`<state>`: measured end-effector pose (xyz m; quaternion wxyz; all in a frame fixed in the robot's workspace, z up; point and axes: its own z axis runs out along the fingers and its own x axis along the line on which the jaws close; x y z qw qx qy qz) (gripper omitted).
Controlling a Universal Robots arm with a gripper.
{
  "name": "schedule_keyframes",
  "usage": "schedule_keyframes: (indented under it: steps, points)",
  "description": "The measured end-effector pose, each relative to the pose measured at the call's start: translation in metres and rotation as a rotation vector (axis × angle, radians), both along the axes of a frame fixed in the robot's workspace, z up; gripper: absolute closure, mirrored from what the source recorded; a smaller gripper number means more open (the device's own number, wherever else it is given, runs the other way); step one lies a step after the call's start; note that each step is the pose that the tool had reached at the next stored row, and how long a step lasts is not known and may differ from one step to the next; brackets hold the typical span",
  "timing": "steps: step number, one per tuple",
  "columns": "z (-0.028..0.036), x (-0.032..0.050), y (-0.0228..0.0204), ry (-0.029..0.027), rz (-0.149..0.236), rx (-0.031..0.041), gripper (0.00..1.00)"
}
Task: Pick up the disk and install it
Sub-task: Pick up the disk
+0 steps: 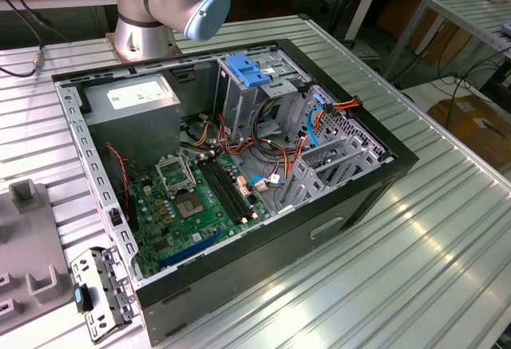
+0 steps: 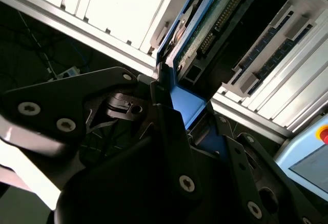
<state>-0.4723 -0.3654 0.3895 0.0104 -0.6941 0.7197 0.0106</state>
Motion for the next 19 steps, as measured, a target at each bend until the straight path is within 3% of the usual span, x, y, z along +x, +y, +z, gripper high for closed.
schedule_keyframes:
  steps: [19]
  points:
    - [0.0171,0.0,0.0,0.0,0.0,0.0,0.63]
